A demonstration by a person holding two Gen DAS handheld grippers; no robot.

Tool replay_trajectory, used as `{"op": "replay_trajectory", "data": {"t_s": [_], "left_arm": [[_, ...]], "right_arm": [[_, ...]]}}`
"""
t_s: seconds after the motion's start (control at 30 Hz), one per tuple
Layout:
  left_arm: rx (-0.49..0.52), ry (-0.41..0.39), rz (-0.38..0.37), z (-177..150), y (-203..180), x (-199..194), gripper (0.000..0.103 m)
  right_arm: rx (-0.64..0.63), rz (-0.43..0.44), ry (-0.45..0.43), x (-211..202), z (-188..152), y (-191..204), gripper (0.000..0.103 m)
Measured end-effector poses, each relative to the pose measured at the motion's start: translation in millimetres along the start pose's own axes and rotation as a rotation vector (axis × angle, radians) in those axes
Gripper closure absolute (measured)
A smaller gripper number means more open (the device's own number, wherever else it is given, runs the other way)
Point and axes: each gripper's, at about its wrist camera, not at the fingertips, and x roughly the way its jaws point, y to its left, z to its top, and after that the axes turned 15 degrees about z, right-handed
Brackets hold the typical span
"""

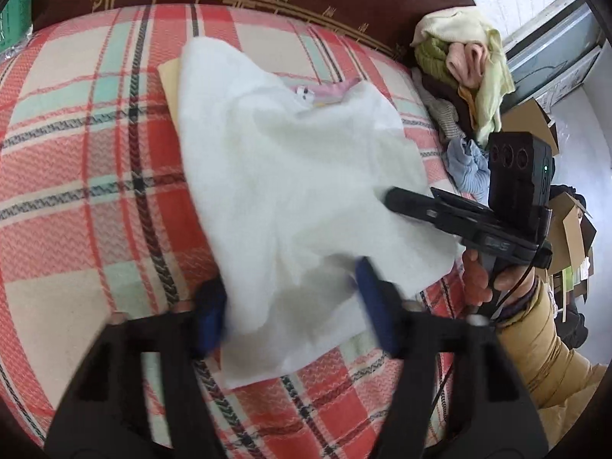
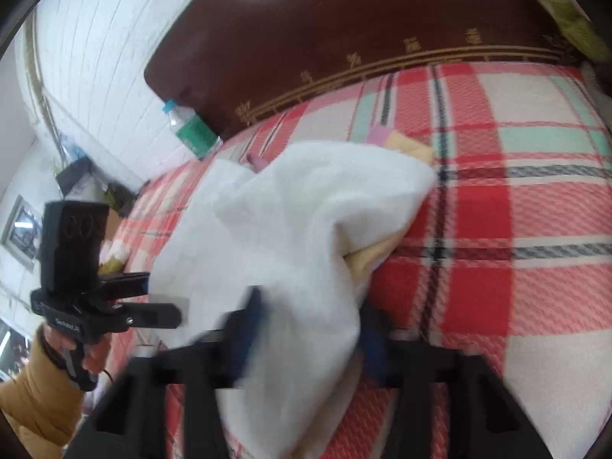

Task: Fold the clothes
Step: 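Grasp the folded white shirt bundle with the left gripper and lift it, then carry the shirt bundle with the left gripper onto the folded yellow garment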

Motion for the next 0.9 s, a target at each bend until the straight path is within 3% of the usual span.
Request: {"op": "replay_trajectory", "data": {"t_s": [0.03,0.07,0.27,0.5,0.67,0.9], "left_arm": [[0.000,0.004,-0.008,1,-1,0,0.076],[-0.015,0.022,-0.036,2,1,1,0.088],[-0.117,-0.018,-0.111,9,18,-27,0.089],[-0.164,-0.136,-0.130,12,59,-114,0.089],[-0.207,-0.239,-0.029,-13,115,-196,0.089],[-0.357,-0.377,0.168,-69,228,-309,0.089]], "right_arm": [[0.020,0.014,0.000,1,2,-3,0.087],[0.047,0.030,-0.002,2,4,-5,0.090],[0.183,0.172,-0.059,-15,9,-2,0.094],[0.182,0.317,-0.114,-13,31,65,0.094],[0.087,0.438,-0.094,23,54,149,0.094],[-0.023,0.594,0.000,123,90,284,0.094]]}}
